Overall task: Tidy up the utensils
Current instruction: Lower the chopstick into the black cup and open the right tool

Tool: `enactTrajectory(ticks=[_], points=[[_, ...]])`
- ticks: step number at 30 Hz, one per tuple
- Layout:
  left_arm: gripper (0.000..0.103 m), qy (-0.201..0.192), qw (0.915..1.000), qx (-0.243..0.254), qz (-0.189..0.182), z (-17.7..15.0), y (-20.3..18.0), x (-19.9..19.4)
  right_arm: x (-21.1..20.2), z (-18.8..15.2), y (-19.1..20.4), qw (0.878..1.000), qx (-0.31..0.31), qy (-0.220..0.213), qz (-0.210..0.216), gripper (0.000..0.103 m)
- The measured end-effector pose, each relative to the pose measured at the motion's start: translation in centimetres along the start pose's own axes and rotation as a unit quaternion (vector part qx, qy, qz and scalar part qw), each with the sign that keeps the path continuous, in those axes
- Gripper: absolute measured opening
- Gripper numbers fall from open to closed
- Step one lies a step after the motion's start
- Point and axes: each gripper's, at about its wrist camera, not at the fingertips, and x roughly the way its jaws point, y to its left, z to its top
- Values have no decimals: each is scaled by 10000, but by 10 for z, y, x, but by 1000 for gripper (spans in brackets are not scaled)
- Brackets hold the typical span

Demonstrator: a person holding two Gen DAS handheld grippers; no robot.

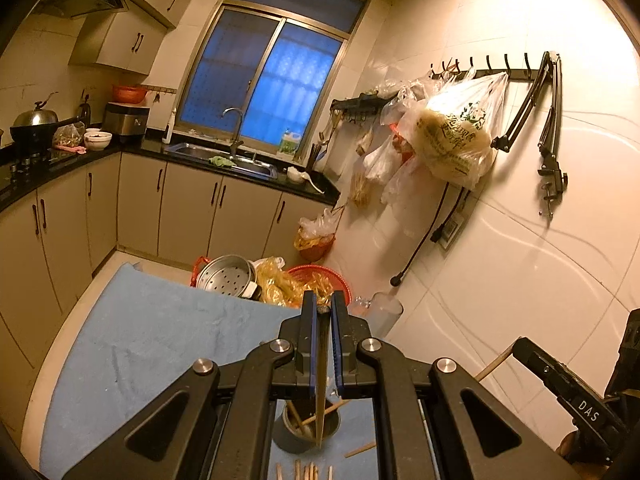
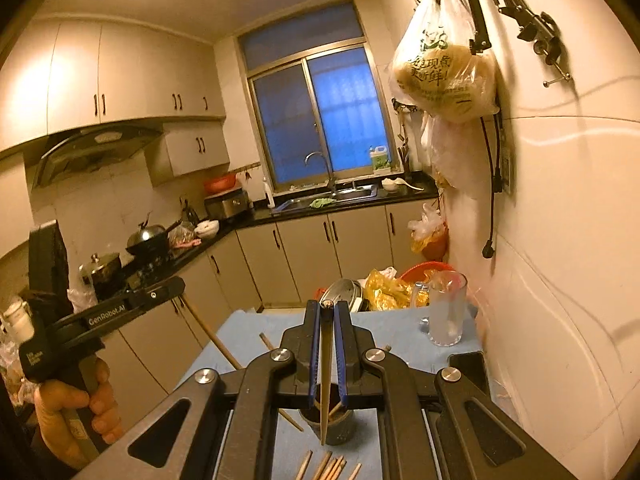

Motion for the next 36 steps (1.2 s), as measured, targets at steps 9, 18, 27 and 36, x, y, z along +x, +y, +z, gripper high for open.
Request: enactTrajectory(ticks=[9, 18, 27, 36], points=[[7, -63, 9999, -64, 118, 0, 0, 26, 19, 5, -12, 9999, 106, -133, -12, 8], [7, 121, 9995, -144, 271, -14, 19, 52, 55, -4, -22, 9999, 86, -135, -41, 8], [7, 344, 9988, -107, 329, -27, 26, 70, 87, -26, -26, 9997, 15, 231, -67, 8], [7, 682, 9971, 3, 338, -45, 27, 82, 103, -43, -29, 9991, 52, 405, -64, 11]])
